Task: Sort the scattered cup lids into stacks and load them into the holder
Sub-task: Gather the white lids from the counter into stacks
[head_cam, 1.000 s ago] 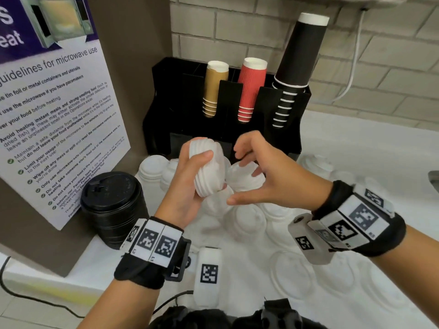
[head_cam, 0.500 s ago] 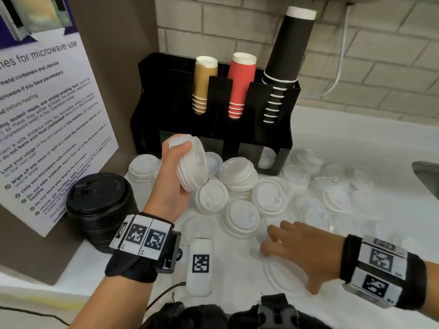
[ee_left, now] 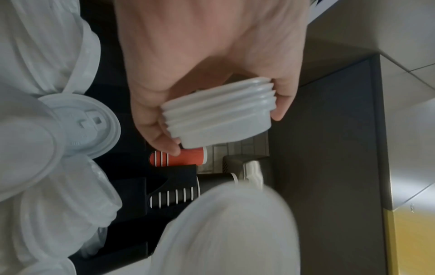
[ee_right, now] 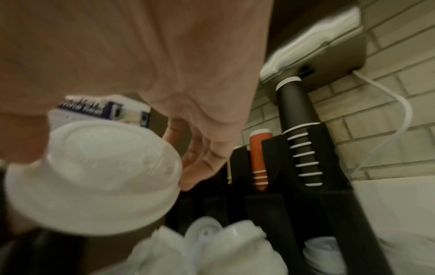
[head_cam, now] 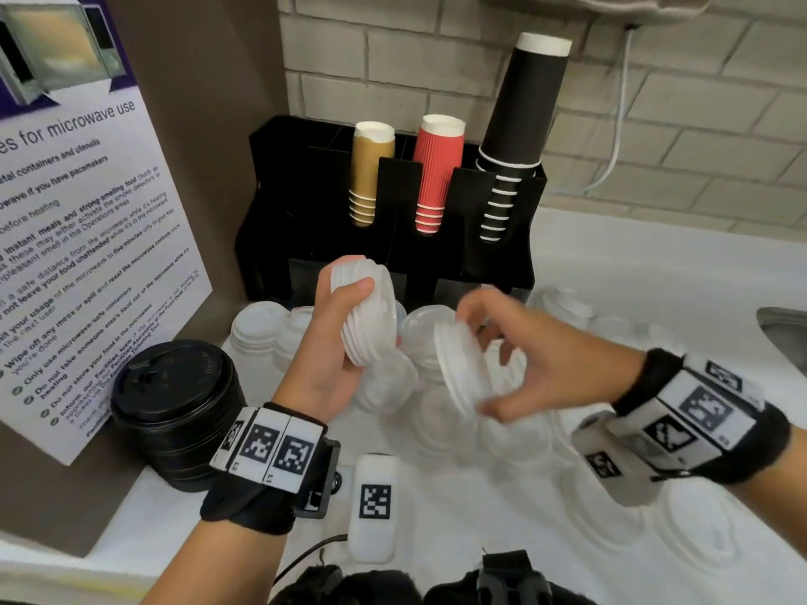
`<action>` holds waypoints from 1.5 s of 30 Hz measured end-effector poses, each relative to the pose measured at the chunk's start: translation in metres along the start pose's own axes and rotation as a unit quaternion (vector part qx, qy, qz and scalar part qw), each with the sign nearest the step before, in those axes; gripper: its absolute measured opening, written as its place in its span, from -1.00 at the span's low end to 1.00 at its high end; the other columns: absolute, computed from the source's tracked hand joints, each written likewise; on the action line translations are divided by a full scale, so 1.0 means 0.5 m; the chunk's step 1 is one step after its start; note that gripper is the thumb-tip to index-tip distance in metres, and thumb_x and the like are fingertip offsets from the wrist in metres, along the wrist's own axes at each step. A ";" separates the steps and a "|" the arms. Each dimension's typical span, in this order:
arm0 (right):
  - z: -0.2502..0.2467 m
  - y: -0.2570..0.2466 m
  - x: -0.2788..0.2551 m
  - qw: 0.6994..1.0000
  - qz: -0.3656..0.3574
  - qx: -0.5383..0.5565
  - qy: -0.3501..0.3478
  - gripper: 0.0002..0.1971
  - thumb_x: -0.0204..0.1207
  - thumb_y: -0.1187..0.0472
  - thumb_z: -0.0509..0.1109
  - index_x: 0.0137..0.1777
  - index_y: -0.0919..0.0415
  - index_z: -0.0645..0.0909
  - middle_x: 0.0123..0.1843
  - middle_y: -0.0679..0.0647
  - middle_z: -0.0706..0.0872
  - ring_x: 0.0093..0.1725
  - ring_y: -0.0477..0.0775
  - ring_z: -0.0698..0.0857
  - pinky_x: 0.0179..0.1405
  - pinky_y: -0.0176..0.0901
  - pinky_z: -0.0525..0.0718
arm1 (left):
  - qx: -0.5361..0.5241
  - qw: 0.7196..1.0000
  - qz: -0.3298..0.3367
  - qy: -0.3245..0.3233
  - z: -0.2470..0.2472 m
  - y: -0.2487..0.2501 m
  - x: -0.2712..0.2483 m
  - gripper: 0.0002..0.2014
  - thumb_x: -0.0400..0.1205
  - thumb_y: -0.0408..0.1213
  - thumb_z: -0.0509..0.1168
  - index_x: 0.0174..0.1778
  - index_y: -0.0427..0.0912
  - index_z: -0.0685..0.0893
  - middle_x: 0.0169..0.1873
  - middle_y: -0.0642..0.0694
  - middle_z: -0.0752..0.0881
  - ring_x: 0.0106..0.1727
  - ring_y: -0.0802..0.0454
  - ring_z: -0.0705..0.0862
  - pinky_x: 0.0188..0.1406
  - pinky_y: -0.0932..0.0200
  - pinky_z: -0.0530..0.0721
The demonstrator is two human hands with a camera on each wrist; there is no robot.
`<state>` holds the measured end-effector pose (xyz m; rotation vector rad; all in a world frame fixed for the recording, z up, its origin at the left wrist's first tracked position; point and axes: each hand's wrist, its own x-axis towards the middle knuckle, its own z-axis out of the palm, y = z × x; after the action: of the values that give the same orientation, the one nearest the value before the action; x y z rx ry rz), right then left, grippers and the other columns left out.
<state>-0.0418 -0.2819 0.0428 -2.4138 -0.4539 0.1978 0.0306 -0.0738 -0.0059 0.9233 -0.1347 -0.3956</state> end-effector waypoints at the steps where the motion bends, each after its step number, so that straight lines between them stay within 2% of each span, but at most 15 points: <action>1: -0.010 -0.009 0.015 0.999 -0.007 0.034 0.040 -0.35 0.22 0.22 0.68 0.20 -0.02 0.37 0.11 -0.09 0.53 0.03 -0.07 0.62 -0.11 -0.17 0.68 | 0.006 1.000 0.002 -0.012 0.005 -0.002 -0.002 -0.52 0.43 -0.14 0.40 0.28 0.07 0.53 -0.03 -0.01 0.68 -0.09 0.08 0.72 -0.16 0.05 0.73; 4: -0.019 -0.029 0.055 0.988 -0.025 0.109 0.103 -0.37 0.25 0.22 0.63 0.26 0.06 0.38 0.17 -0.04 0.54 0.01 -0.01 0.67 -0.17 0.01 0.75 | 0.023 0.999 -0.002 -0.045 0.019 -0.006 -0.010 -0.41 0.34 -0.09 0.44 0.32 0.08 0.50 0.19 -0.11 0.63 0.15 -0.05 0.66 -0.04 0.01 0.72; 7: -0.012 -0.041 0.080 0.986 -0.036 0.136 0.092 -0.31 0.27 0.27 0.60 0.36 -0.02 0.36 0.17 -0.03 0.53 -0.02 -0.03 0.70 -0.13 0.07 0.79 | 0.031 0.997 -0.012 -0.064 0.027 -0.005 -0.012 -0.21 0.35 -0.04 0.42 0.54 -0.04 0.37 0.42 -0.26 0.57 0.34 -0.20 0.64 0.12 -0.05 0.69; 12: -0.001 -0.043 0.100 0.985 -0.049 0.150 0.077 -0.31 0.27 0.28 0.57 0.38 -0.06 0.38 0.16 -0.01 0.56 -0.01 0.04 0.72 -0.11 0.17 0.78 | 0.026 0.999 -0.005 -0.048 0.027 0.001 -0.009 -0.24 0.45 -0.05 0.34 0.60 -0.13 0.31 0.46 -0.30 0.54 0.44 -0.25 0.58 0.36 -0.21 0.57; 19: -0.002 -0.046 0.126 0.986 -0.064 0.144 0.048 -0.31 0.31 0.30 0.57 0.41 -0.04 0.40 0.19 -0.01 0.58 0.00 0.00 0.72 -0.10 0.08 0.79 | -0.004 1.000 0.003 -0.028 0.026 0.008 -0.004 -0.29 0.48 -0.06 0.29 0.59 -0.10 0.33 0.43 -0.27 0.59 0.37 -0.19 0.65 0.27 -0.14 0.68; 22: 0.003 -0.047 0.144 0.987 -0.075 0.138 0.043 -0.29 0.33 0.32 0.61 0.44 -0.01 0.40 0.21 0.02 0.59 0.02 0.01 0.72 -0.11 0.08 0.79 | -0.027 0.999 0.007 -0.024 0.023 0.013 0.000 -0.27 0.48 -0.07 0.28 0.60 -0.15 0.31 0.41 -0.28 0.61 0.31 -0.17 0.70 0.04 -0.03 0.78; 25: 0.001 -0.053 0.168 0.987 -0.087 0.119 0.056 -0.28 0.33 0.05 0.62 0.46 -0.09 0.36 0.23 -0.06 0.60 0.11 -0.13 0.68 -0.02 -0.20 0.73 | -0.041 0.999 0.030 0.001 0.010 0.029 0.005 -0.28 0.47 -0.06 0.26 0.59 -0.18 0.34 0.37 -0.26 0.63 0.28 -0.15 0.70 -0.03 0.00 0.79; 27: -0.003 -0.054 0.195 0.986 -0.064 0.134 0.076 -0.35 0.38 -0.13 0.47 0.46 -0.14 0.34 0.23 -0.11 0.60 0.13 -0.24 0.65 0.00 -0.36 0.66 | -0.053 0.996 0.060 0.038 -0.010 0.052 0.006 -0.36 0.44 -0.03 0.28 0.46 -0.18 0.48 0.13 -0.16 0.70 0.09 -0.05 0.73 -0.11 0.01 0.78; 29: -0.004 -0.045 0.233 0.986 -0.022 0.142 0.085 -0.48 0.52 -0.10 0.38 0.45 -0.07 0.37 0.22 -0.08 0.61 0.10 -0.23 0.65 -0.08 -0.49 0.60 | -0.044 0.992 0.086 0.075 -0.034 0.082 0.006 -0.46 0.41 0.05 0.28 0.28 -0.11 0.57 -0.03 -0.11 0.68 -0.03 -0.02 0.69 -0.21 -0.01 0.77; 32: 0.012 -0.027 0.296 0.999 0.044 0.026 0.015 -0.60 0.62 0.06 0.34 0.41 0.17 0.49 0.24 0.06 0.64 0.16 -0.03 0.64 -0.05 -0.44 0.61 | -0.018 0.986 0.117 0.115 -0.065 0.121 0.004 -0.55 0.39 0.11 0.27 0.11 -0.05 0.60 -0.13 -0.06 0.67 -0.13 0.02 0.70 -0.34 0.07 0.75; 34: 0.038 -0.022 0.334 0.992 0.050 -0.090 -0.075 -0.60 0.63 0.08 0.32 0.37 0.29 0.56 0.29 0.16 0.65 0.25 0.11 0.63 0.14 -0.20 0.62 | -0.006 0.984 0.126 0.124 -0.077 0.139 0.003 -0.57 0.38 0.11 0.27 0.09 -0.03 0.59 -0.17 -0.02 0.68 -0.18 0.07 0.71 -0.33 0.09 0.75; 36: 0.072 -0.029 0.363 0.975 0.034 -0.179 -0.128 -0.55 0.60 0.02 0.35 0.41 0.26 0.54 0.35 0.16 0.58 0.32 0.14 0.58 0.30 -0.04 0.57 | 0.011 0.983 0.130 0.129 -0.082 0.151 0.002 -0.53 0.38 0.09 0.29 0.17 -0.03 0.55 -0.16 -0.01 0.67 -0.17 0.08 0.71 -0.33 0.09 0.74; 39: 0.122 -0.037 0.405 0.958 0.021 -0.252 -0.137 -0.42 0.50 -0.11 0.43 0.40 0.25 0.51 0.28 0.19 0.56 0.24 0.19 0.58 0.22 0.05 0.61 | 0.026 0.984 0.127 0.125 -0.087 0.162 -0.001 -0.42 0.33 0.09 0.37 0.24 -0.06 0.51 -0.15 0.00 0.68 -0.16 0.08 0.71 -0.36 0.09 0.72; 41: 0.147 -0.039 0.433 0.945 0.035 -0.293 -0.141 -0.41 0.44 -0.18 0.45 0.27 0.28 0.54 0.14 0.15 0.59 0.13 0.17 0.60 0.03 -0.04 0.63 | 0.032 0.984 0.127 0.124 -0.090 0.164 -0.003 -0.40 0.31 0.09 0.40 0.24 -0.07 0.52 -0.18 0.02 0.71 -0.18 0.10 0.73 -0.38 0.08 0.71; 45: 0.171 -0.033 0.468 0.934 0.042 -0.328 -0.136 -0.55 0.39 -0.09 0.52 -0.38 0.19 0.38 -0.39 0.00 0.44 -0.19 0.11 0.57 -0.44 -0.17 0.42 | 0.037 0.983 0.130 0.125 -0.093 0.164 -0.009 -0.56 0.40 0.02 0.31 0.18 -0.05 0.57 -0.27 0.08 0.76 -0.23 0.17 0.76 -0.41 0.09 0.72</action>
<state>0.1492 -0.1328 -0.0181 -3.0818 -0.6162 0.4888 0.0620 0.0071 0.0320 1.0062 -0.0389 -0.0316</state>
